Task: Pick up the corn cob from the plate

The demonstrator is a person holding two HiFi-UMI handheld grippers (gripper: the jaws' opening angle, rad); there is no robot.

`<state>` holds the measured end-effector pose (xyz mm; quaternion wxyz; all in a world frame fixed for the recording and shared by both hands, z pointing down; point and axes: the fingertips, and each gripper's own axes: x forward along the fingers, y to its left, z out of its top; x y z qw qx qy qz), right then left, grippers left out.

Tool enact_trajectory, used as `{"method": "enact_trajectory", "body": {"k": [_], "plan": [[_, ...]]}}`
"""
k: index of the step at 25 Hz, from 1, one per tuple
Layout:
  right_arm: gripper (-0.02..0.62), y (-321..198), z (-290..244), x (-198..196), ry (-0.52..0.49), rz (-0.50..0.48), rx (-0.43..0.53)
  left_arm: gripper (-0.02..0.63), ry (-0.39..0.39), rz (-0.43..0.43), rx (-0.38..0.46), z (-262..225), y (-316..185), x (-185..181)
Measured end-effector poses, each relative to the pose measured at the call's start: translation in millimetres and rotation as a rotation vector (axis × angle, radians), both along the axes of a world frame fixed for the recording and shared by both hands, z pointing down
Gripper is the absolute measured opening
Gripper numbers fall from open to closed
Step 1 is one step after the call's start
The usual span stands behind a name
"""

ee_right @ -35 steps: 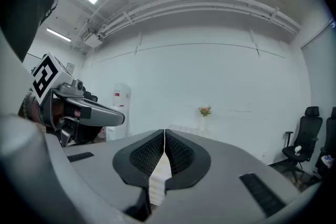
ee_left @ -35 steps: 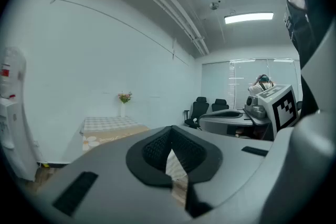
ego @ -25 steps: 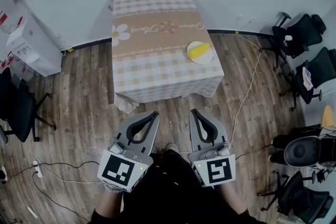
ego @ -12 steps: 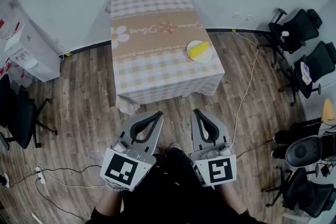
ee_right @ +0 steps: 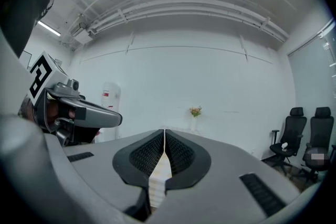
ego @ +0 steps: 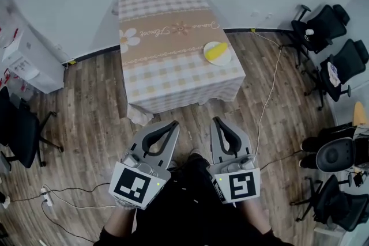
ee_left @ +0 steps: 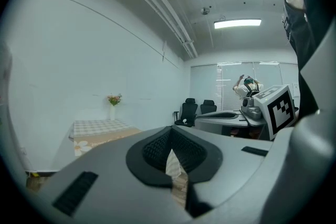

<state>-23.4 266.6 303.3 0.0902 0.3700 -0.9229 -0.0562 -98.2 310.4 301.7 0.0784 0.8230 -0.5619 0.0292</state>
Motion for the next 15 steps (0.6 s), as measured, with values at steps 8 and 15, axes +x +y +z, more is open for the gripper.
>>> {"method": "enact_trajectory", "body": {"k": [8, 15], "plan": [[0.043, -10, 2, 15, -0.006, 0.042, -0.008, 0.014, -0.009, 0.03, 0.001, 0, -10, 11], [0.043, -32, 6, 20, 0.004, 0.028, 0.003, 0.014, 0.0, 0.03, -0.002, 4, -33, 22]]}}
